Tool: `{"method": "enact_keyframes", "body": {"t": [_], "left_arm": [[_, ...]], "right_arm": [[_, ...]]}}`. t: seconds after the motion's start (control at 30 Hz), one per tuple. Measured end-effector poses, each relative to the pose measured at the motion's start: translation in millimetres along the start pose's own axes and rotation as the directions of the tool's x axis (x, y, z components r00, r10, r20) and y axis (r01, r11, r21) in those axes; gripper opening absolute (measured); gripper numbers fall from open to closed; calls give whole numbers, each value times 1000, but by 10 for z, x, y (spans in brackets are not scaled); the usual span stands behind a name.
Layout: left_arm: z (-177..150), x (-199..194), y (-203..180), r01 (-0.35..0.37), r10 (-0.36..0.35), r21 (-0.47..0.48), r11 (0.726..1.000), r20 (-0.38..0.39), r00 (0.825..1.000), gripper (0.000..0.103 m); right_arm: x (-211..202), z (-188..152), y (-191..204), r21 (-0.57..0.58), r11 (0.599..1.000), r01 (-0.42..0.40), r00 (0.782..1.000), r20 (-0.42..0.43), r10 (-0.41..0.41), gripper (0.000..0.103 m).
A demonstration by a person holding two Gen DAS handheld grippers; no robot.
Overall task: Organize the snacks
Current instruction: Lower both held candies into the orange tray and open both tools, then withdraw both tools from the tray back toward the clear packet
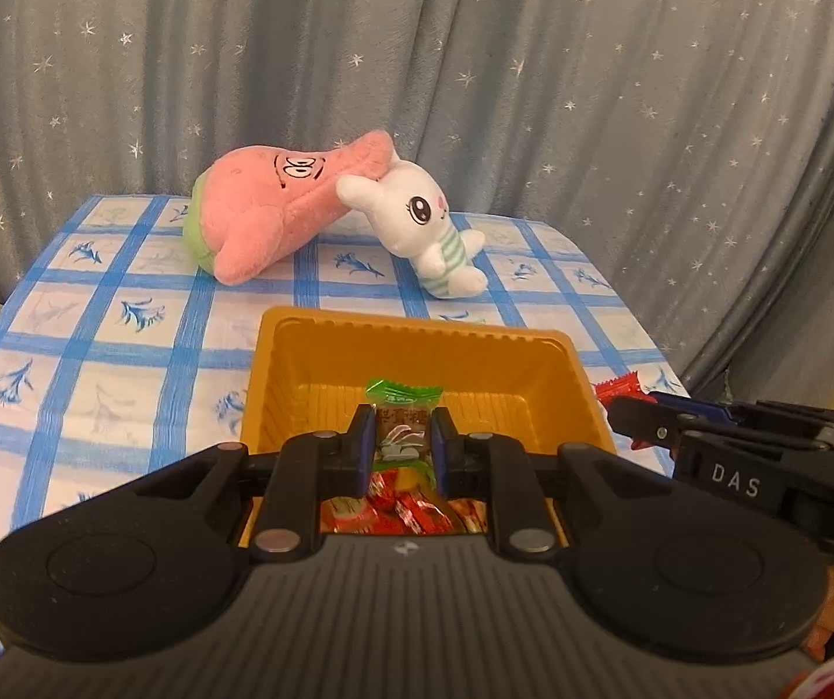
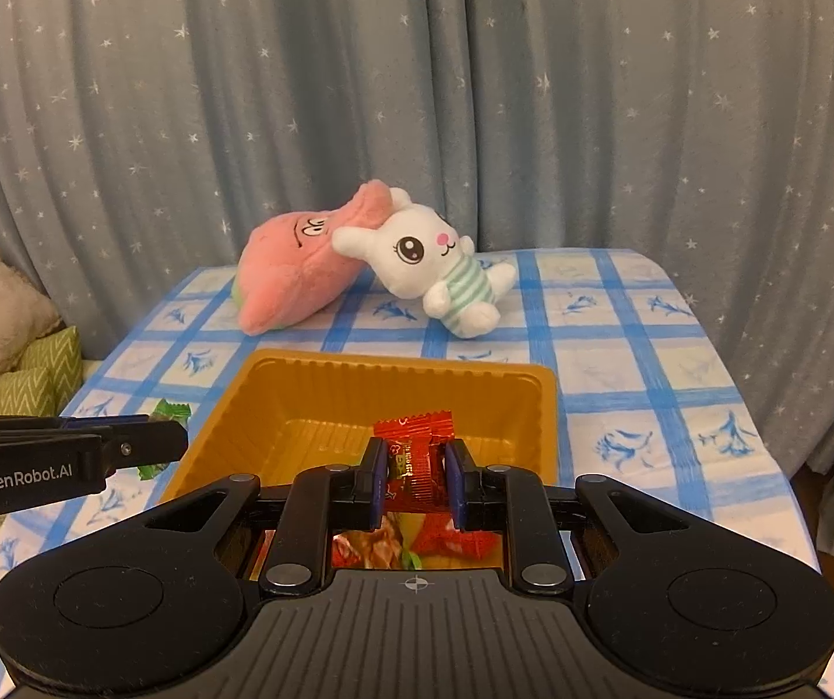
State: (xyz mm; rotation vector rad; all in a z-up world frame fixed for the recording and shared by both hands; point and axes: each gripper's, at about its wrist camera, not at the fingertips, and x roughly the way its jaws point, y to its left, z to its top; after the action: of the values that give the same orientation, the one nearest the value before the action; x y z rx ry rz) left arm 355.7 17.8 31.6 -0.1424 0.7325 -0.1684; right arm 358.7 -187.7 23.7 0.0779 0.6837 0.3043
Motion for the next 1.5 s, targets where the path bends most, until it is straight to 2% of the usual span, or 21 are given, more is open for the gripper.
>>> {"method": "enact_keyframes", "body": {"t": [0.13, 0.67, 0.77, 0.83, 1.23, 1.5], "left_arm": [[83, 116, -1, -11, 11, 28, 1000, -10, 1000, 17], [137, 355, 55, -22, 22, 21, 1000, -37, 999, 17], [156, 396, 66, -25, 26, 10, 1000, -47, 999, 21], [170, 389, 84, -20, 20, 3, 1000, -42, 999, 26], [181, 261, 168, -22, 22, -3, 1000, -26, 999, 26], [151, 210, 178, -23, 23, -7, 1000, -22, 999, 34]], "right_arm": [[131, 73, -12, 0, 1000, -1, 1000, -12, 1, 21], [358, 63, -122, 28, 1000, 5, 999, -35, -4, 21], [373, 52, -151, 38, 999, 7, 999, -39, -6, 21], [376, 50, -165, 40, 999, 7, 999, -39, -6, 21], [363, 24, -165, 51, 999, -6, 999, -46, 9, 21], [360, 60, -136, 56, 998, -37, 998, -42, 40, 22]]}}
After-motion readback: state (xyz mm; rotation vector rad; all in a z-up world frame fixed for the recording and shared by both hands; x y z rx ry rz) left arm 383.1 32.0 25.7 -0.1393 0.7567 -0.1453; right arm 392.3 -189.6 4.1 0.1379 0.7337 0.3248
